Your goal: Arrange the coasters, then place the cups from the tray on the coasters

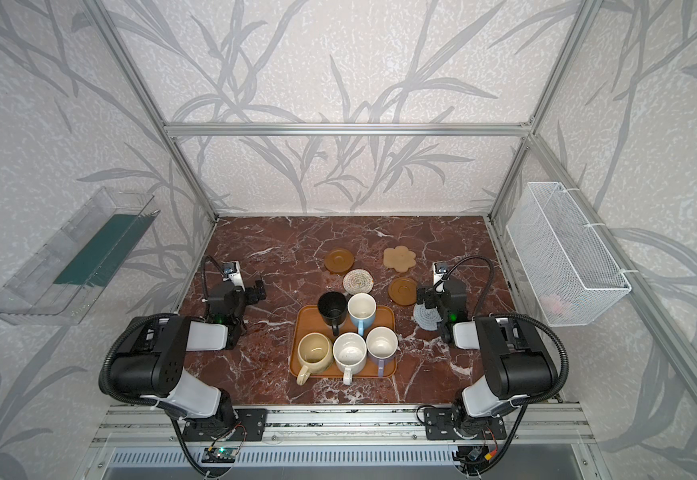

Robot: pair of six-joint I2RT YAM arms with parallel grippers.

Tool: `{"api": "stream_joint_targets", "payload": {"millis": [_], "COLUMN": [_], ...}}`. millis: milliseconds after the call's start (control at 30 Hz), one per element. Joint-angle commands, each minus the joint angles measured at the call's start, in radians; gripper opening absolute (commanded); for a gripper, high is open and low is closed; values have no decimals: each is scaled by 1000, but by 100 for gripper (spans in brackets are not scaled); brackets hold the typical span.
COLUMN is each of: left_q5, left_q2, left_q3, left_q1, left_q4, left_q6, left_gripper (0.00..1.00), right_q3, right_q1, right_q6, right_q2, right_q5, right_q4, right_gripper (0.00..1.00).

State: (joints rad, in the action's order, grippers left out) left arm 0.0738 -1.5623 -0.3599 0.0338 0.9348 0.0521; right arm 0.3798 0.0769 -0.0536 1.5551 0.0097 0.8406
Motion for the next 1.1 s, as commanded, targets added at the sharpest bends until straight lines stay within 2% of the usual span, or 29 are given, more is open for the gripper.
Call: {"api": "stream_joint_targets", "payload": {"millis": [0,467,533,633,833,967,1067], "left_q5": [8,0,-24,-17,-2,9,-67], "left_q2": [-5,-5,3,45,229,369,444], "left_q3": [-17,-16,-14,-7,-37,-91,-164], "left_q1": [2,3,2,1,-8,-15,-17], "left_q4": [6,13,9,-10,-213,-385,-508], "left_q6": [-15,-14,-25,-27,-30,46,114], "left_gripper": [99,99,99,99,99,99,99], "right_q3": [21,21,22,49,86,160,226], "right_q1": [3,3,3,3,3,3,3], "right_q6": [-5,11,-2,-19,19,119,173], "right_q2": [-13,-27,-51,-113,-259,-356,-386], "right_q5": [10,27,-2,-36,-27,-36,-80], "right_q4": [9,5,-11,-135,-332,-554,-707], "right_gripper": [99,99,99,99,99,99,99]}}
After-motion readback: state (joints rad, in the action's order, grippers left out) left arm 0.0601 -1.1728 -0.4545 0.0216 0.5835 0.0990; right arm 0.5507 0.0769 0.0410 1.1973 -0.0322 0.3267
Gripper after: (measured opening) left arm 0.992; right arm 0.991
